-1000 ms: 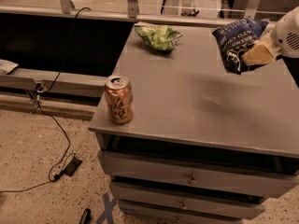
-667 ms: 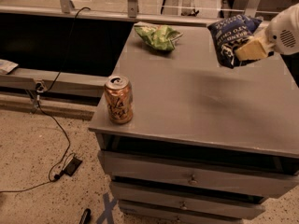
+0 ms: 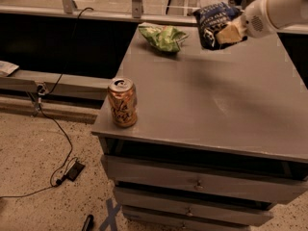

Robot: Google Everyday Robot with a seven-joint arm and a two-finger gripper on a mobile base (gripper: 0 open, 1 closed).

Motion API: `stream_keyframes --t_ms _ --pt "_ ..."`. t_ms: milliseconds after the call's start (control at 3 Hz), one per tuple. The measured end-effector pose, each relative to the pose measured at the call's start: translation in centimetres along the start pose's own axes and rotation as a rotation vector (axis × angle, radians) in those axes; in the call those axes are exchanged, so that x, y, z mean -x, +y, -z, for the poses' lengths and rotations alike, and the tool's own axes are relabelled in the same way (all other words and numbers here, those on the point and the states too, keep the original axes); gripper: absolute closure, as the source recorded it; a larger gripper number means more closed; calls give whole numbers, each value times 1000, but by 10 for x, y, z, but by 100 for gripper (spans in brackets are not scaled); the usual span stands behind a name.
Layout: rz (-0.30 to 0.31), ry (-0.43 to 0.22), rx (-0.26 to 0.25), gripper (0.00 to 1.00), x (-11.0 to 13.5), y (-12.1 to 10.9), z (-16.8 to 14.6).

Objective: Move blue chip bag near green jalapeno chip bag

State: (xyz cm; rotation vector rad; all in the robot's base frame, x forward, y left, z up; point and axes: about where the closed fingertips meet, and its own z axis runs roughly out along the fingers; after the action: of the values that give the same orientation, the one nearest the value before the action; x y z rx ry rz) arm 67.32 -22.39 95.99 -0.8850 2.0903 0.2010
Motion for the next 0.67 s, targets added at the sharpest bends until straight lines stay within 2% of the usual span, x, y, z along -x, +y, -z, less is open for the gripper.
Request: stream_keyframes --t_ms 333,667 --pt "-21 -49 -1 58 34 -14 -40" --pt "-18 -52 2 35 37 -13 -42"
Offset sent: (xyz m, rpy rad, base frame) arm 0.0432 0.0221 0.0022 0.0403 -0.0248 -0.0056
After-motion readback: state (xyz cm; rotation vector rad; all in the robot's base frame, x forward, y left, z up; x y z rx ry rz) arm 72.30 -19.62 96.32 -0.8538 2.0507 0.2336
